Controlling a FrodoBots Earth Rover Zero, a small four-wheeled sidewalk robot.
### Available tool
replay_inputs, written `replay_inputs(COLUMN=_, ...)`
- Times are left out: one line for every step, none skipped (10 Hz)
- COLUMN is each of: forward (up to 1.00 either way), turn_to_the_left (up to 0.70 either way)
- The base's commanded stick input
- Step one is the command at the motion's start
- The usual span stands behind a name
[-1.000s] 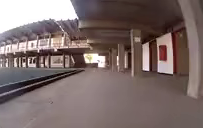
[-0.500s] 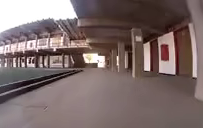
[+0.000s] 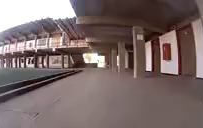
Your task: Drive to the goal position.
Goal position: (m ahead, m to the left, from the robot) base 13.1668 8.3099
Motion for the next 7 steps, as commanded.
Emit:
replay_inputs(forward=0.5, turn_to_the_left=0.0)
replay_inputs(forward=0.5, turn_to_the_left=0.0)
replay_inputs(forward=0.5, turn_to_the_left=0.0)
replay_inputs(forward=0.5, turn_to_the_left=0.0)
replay_inputs(forward=0.5, turn_to_the_left=0.0)
replay_inputs(forward=0.5, turn_to_the_left=0.0)
replay_inputs(forward=0.5, turn_to_the_left=0.0)
